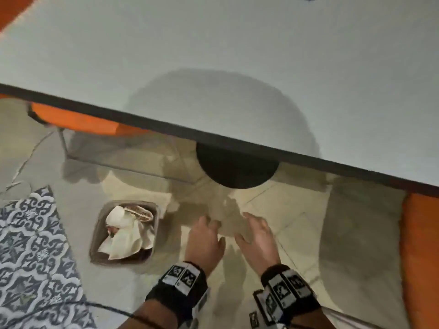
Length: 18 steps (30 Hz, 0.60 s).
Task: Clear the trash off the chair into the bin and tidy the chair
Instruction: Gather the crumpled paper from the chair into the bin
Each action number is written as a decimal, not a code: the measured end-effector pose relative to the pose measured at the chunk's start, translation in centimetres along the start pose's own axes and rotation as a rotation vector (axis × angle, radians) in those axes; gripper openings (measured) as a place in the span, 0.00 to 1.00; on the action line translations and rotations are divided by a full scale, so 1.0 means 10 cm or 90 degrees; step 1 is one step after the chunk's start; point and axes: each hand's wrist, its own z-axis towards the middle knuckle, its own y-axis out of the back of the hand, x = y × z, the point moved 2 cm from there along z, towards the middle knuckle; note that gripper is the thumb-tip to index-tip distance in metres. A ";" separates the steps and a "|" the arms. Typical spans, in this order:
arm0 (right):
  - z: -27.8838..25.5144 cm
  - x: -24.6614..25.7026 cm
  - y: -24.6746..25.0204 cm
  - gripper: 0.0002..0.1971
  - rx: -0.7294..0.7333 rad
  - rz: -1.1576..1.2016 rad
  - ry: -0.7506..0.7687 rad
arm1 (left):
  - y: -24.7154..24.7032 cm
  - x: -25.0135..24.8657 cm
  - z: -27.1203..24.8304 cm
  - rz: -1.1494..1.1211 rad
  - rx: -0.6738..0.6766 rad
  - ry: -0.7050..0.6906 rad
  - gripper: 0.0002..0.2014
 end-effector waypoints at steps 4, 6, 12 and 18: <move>-0.47 -1.21 1.45 0.24 -0.212 0.069 -0.064 | -0.32 -1.67 0.01 -0.025 0.022 -0.156 0.17; -0.73 -1.87 2.08 0.21 -0.316 0.091 -0.102 | -0.53 -2.48 0.00 -0.037 0.035 -0.210 0.15; -1.58 -3.72 3.52 0.17 -0.491 0.063 -0.189 | -1.37 -4.55 -0.17 -0.071 0.064 -0.324 0.11; -1.94 -4.98 4.42 0.20 -0.566 -0.040 -0.253 | -2.06 -5.86 -0.23 -0.078 0.104 -0.459 0.14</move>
